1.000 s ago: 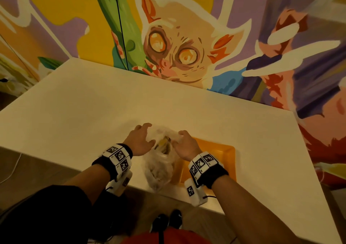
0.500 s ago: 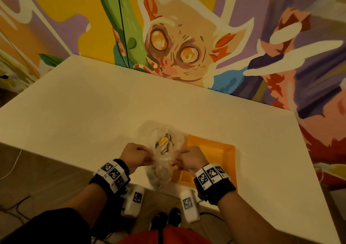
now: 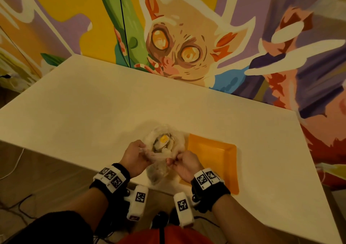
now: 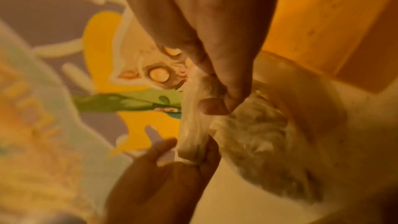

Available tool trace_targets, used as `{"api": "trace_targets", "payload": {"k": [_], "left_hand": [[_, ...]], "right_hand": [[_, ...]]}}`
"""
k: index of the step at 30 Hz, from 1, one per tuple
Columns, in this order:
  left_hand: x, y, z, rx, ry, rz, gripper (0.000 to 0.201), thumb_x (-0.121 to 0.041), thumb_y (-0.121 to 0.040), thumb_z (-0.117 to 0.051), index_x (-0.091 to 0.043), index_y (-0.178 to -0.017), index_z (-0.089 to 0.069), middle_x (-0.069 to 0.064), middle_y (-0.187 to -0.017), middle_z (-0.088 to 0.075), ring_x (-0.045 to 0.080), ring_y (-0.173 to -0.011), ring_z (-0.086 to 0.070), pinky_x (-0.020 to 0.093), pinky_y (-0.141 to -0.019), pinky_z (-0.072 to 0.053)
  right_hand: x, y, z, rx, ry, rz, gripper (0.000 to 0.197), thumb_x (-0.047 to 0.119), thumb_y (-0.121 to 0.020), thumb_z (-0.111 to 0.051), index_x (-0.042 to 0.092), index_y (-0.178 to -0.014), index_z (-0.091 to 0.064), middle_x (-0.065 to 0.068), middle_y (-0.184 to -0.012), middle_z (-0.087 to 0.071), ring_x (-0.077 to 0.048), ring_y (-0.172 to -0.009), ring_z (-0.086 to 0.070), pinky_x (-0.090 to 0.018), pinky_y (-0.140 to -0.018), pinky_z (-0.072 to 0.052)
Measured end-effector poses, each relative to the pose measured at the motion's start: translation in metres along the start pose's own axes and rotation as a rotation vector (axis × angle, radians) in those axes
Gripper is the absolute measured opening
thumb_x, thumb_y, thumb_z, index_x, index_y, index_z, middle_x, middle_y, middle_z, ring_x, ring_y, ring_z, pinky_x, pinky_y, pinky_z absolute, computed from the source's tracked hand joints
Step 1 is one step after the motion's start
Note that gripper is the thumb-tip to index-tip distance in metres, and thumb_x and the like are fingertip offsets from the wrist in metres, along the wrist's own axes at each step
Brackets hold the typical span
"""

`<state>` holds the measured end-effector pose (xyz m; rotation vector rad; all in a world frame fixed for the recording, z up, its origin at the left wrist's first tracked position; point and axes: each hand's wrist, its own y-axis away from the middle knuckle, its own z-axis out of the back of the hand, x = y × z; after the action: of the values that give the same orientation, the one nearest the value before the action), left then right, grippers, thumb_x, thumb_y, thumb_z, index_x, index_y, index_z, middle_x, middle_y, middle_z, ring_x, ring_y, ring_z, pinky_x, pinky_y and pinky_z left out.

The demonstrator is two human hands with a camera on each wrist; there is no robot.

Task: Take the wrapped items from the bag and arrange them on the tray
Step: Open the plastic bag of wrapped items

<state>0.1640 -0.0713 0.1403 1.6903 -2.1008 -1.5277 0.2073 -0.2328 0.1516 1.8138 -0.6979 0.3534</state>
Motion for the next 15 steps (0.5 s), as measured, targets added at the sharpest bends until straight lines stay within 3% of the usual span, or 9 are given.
{"api": "trace_targets", "payload": {"k": [2,3,4,6,8,10,13,15], "left_hand": [[0.002,0.001,0.001,-0.068,-0.275,-0.043,0.013,-0.017,-0.082,-0.058,-0.007,-0.082,-0.050,0.005,-0.067,-0.050,0.019,-0.060,-0.053,0.033,-0.058,-0.049],[0.003,-0.001,0.004,-0.131,-0.447,-0.091,0.023,-0.018,-0.081,-0.067,-0.006,-0.091,-0.049,0.005,-0.077,-0.056,0.020,-0.068,-0.059,0.036,-0.062,-0.054],[0.005,-0.003,0.008,-0.199,-0.613,-0.152,0.036,-0.018,-0.081,-0.072,-0.007,-0.101,-0.044,0.006,-0.089,-0.058,0.022,-0.079,-0.063,0.041,-0.069,-0.058],[0.007,-0.007,0.017,-0.281,-0.909,-0.275,0.066,-0.024,-0.078,-0.079,-0.011,-0.120,-0.030,0.009,-0.107,-0.056,0.029,-0.094,-0.063,0.049,-0.081,-0.057],[0.007,-0.010,0.021,-0.326,-1.097,-0.370,0.070,-0.029,-0.076,-0.080,-0.015,-0.126,-0.033,0.009,-0.106,-0.057,0.032,-0.094,-0.063,0.046,-0.081,-0.056],[0.006,-0.012,0.022,-0.366,-1.190,-0.412,0.049,-0.030,-0.081,-0.075,-0.015,-0.120,-0.049,0.008,-0.101,-0.062,0.031,-0.092,-0.064,0.040,-0.081,-0.054],[0.008,-0.013,0.021,-0.389,-1.303,-0.464,0.020,-0.025,-0.092,-0.061,-0.009,-0.104,-0.067,0.011,-0.099,-0.068,0.031,-0.095,-0.064,0.032,-0.078,-0.049],[0.010,-0.015,0.023,-0.350,-1.250,-0.446,0.022,-0.021,-0.096,-0.054,-0.007,-0.084,-0.067,0.011,-0.082,-0.066,0.034,-0.085,-0.065,0.039,-0.074,-0.053]], "right_hand": [[-0.003,-0.001,0.000,-0.020,0.216,0.026,0.021,-0.011,-0.089,-0.034,-0.003,-0.087,-0.054,-0.018,-0.072,-0.055,-0.030,-0.061,-0.055,-0.038,-0.061,-0.050],[-0.004,-0.002,-0.001,-0.038,0.335,0.047,0.017,-0.003,-0.090,-0.039,-0.004,-0.095,-0.055,-0.017,-0.071,-0.060,-0.030,-0.059,-0.060,-0.038,-0.061,-0.054],[-0.005,-0.006,-0.001,-0.060,0.469,0.077,0.025,0.010,-0.089,-0.046,-0.002,-0.109,-0.054,-0.016,-0.080,-0.064,-0.031,-0.062,-0.065,-0.039,-0.063,-0.056],[-0.005,-0.011,-0.002,-0.145,0.765,0.155,0.067,0.045,-0.075,-0.053,0.013,-0.132,-0.038,-0.013,-0.111,-0.063,-0.034,-0.082,-0.071,-0.042,-0.075,-0.059],[-0.003,-0.018,-0.001,-0.212,0.959,0.288,0.078,0.057,-0.073,-0.056,0.019,-0.135,-0.028,-0.013,-0.119,-0.061,-0.037,-0.093,-0.069,-0.045,-0.080,-0.058],[0.001,-0.021,-0.002,-0.261,1.047,0.410,0.065,0.053,-0.083,-0.059,0.017,-0.130,-0.034,-0.016,-0.112,-0.064,-0.039,-0.092,-0.068,-0.048,-0.076,-0.059],[0.010,-0.025,-0.001,-0.297,1.092,0.452,0.035,0.033,-0.091,-0.061,0.017,-0.121,-0.053,-0.015,-0.108,-0.065,-0.038,-0.096,-0.066,-0.050,-0.077,-0.058],[0.015,-0.026,0.001,-0.293,1.053,0.410,0.020,0.020,-0.094,-0.057,0.014,-0.113,-0.062,-0.015,-0.100,-0.070,-0.034,-0.087,-0.069,-0.044,-0.072,-0.059]]}}
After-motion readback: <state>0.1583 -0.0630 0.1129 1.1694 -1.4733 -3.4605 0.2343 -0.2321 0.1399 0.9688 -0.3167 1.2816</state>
